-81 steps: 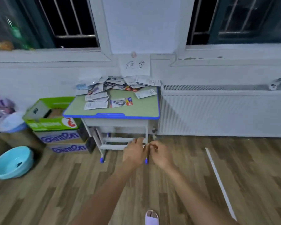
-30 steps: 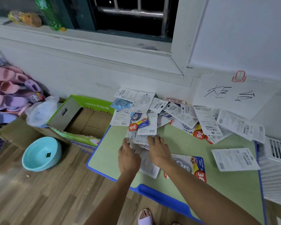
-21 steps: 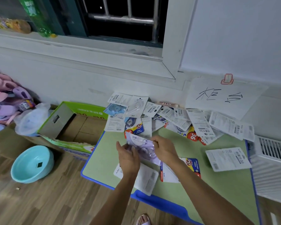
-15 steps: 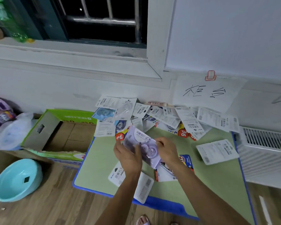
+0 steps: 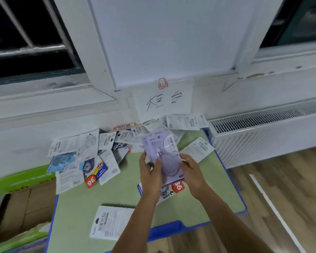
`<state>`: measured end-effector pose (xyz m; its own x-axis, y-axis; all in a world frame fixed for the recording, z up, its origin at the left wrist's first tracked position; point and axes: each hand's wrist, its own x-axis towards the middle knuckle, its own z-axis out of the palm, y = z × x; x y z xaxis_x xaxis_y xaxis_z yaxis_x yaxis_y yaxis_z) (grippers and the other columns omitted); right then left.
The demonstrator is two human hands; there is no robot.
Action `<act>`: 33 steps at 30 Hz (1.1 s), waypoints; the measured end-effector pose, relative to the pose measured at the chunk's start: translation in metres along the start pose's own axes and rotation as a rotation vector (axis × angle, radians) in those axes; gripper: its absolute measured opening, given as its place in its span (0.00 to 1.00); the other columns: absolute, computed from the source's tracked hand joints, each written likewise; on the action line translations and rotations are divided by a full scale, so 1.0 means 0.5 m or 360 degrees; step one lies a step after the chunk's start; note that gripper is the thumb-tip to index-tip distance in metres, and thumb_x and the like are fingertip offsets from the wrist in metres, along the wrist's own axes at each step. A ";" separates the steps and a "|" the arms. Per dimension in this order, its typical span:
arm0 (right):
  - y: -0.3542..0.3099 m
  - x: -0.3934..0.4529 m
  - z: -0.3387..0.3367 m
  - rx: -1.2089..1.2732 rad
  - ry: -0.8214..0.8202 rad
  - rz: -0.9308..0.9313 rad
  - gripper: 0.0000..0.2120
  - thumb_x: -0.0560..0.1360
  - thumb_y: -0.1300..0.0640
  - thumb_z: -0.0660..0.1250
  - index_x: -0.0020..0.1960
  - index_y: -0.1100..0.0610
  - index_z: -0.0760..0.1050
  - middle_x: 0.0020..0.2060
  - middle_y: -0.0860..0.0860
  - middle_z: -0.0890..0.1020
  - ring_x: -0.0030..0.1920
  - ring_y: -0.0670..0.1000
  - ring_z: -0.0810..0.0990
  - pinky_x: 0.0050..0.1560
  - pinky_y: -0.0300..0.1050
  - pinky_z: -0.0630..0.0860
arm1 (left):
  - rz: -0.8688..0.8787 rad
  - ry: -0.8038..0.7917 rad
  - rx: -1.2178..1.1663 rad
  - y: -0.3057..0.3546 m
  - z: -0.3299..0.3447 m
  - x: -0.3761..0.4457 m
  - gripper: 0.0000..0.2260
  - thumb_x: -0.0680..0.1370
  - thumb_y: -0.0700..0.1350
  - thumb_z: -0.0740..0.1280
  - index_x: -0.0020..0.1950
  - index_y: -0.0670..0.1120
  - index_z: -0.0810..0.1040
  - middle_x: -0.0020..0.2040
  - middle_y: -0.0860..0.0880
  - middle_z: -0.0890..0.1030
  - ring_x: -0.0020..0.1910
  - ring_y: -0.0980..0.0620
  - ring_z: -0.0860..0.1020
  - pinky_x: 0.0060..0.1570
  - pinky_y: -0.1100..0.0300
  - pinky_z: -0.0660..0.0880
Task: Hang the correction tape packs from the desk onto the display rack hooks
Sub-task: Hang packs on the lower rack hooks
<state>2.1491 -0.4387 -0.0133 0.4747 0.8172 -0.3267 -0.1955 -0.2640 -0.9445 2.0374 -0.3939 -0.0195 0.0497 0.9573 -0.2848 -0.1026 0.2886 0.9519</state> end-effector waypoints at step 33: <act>0.140 -0.904 -0.872 0.0473 0.1912 -0.0513 0.11 0.71 0.59 0.74 0.49 0.57 0.75 0.47 0.55 0.84 0.47 0.57 0.83 0.50 0.57 0.80 | 0.0026 -0.1726 0.0326 -0.189 0.563 -1.028 0.06 0.81 0.50 0.62 0.49 0.51 0.77 0.52 0.47 0.82 0.50 0.48 0.81 0.49 0.54 0.78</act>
<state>2.2949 -1.0497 0.0535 0.9794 -0.1932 -0.0580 -0.0372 0.1098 -0.9933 2.3012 -0.9185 0.0687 0.9053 0.4081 -0.1177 0.0506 0.1715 0.9839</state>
